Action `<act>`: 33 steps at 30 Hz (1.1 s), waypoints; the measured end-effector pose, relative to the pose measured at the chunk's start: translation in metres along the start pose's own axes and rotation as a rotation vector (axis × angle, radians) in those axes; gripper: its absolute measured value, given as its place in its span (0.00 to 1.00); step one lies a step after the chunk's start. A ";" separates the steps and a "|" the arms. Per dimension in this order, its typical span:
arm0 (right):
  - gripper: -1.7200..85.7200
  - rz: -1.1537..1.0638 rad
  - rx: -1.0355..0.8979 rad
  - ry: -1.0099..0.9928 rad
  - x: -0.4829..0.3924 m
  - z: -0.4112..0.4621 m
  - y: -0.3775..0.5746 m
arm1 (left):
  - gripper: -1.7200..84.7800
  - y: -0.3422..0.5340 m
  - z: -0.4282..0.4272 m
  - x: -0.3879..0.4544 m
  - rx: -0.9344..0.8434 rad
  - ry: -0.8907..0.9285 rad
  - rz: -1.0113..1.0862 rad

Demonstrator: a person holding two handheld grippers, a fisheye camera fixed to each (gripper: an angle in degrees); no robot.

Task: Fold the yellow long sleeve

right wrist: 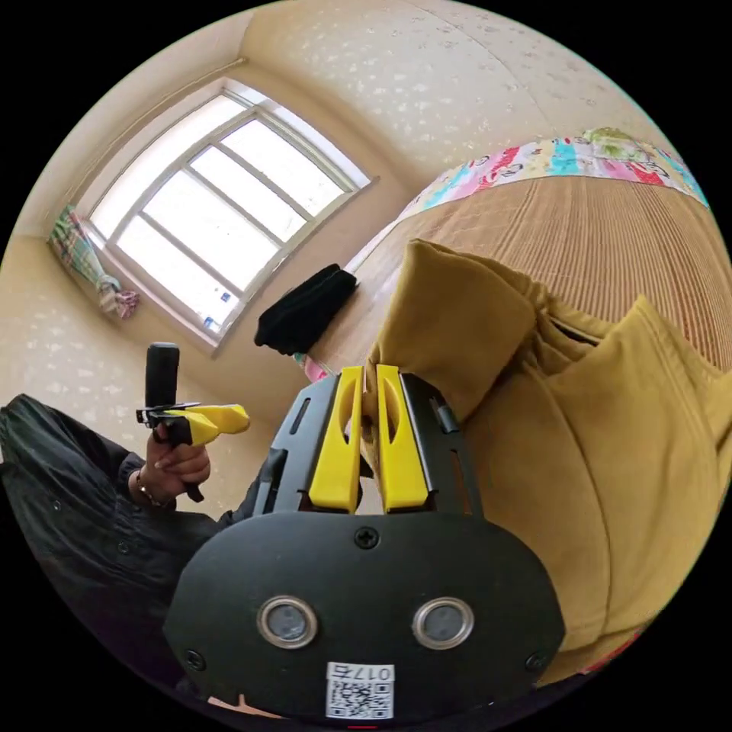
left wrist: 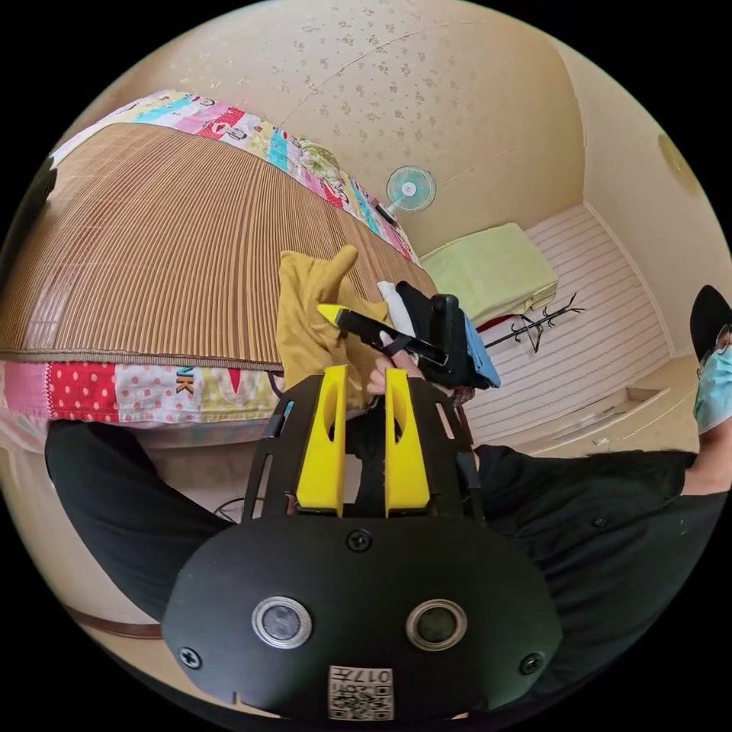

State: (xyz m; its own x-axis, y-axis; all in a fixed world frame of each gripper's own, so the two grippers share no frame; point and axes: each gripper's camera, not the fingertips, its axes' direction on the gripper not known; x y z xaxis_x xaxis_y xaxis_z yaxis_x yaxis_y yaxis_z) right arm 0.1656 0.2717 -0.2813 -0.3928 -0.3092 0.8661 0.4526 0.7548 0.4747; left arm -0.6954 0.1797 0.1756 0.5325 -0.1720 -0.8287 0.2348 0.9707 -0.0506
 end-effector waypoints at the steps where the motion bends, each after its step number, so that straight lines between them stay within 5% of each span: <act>1: 0.05 -0.023 -0.036 -0.013 -0.007 0.008 0.001 | 0.11 0.000 -0.002 0.002 0.006 -0.014 0.004; 4: 0.04 -0.104 -0.170 -0.034 -0.024 0.026 0.013 | 0.12 -0.003 -0.009 0.002 0.014 -0.084 -0.002; 11: 0.10 0.048 -0.034 0.667 0.027 -0.091 0.002 | 0.14 -0.072 0.019 -0.010 -0.076 -0.187 0.085; 13: 0.10 0.125 -0.106 0.777 0.052 -0.104 0.005 | 0.14 -0.103 0.045 -0.017 -0.152 -0.267 0.131; 15: 0.06 0.213 -0.392 0.848 0.085 -0.087 0.019 | 0.15 -0.143 0.084 -0.033 -0.226 -0.363 0.138; 20: 0.03 0.176 -0.301 0.842 0.021 -0.107 0.060 | 0.16 -0.190 0.146 -0.067 -0.313 -0.501 0.107; 24: 0.03 0.229 -0.202 0.508 -0.026 -0.135 0.109 | 0.15 -0.176 0.159 -0.087 -0.304 -0.494 0.044; 27: 0.02 0.309 -0.213 0.472 -0.010 -0.148 0.130 | 0.09 -0.155 0.159 -0.078 -0.307 -0.580 0.151; 31: 0.03 0.344 -0.040 0.336 0.006 -0.191 0.114 | 0.04 -0.145 0.140 -0.080 -0.373 -0.401 0.088; 33: 0.03 0.269 0.109 0.293 -0.005 -0.222 0.094 | 0.03 -0.140 0.085 -0.063 -0.146 0.031 0.147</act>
State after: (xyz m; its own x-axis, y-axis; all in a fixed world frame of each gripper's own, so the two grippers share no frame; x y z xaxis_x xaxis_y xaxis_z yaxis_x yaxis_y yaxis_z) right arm 0.3881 0.2154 -0.2062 -0.0203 -0.2320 0.9725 0.4149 0.8830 0.2193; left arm -0.6927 0.0409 0.2823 0.5267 -0.0232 -0.8497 0.0344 0.9994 -0.0060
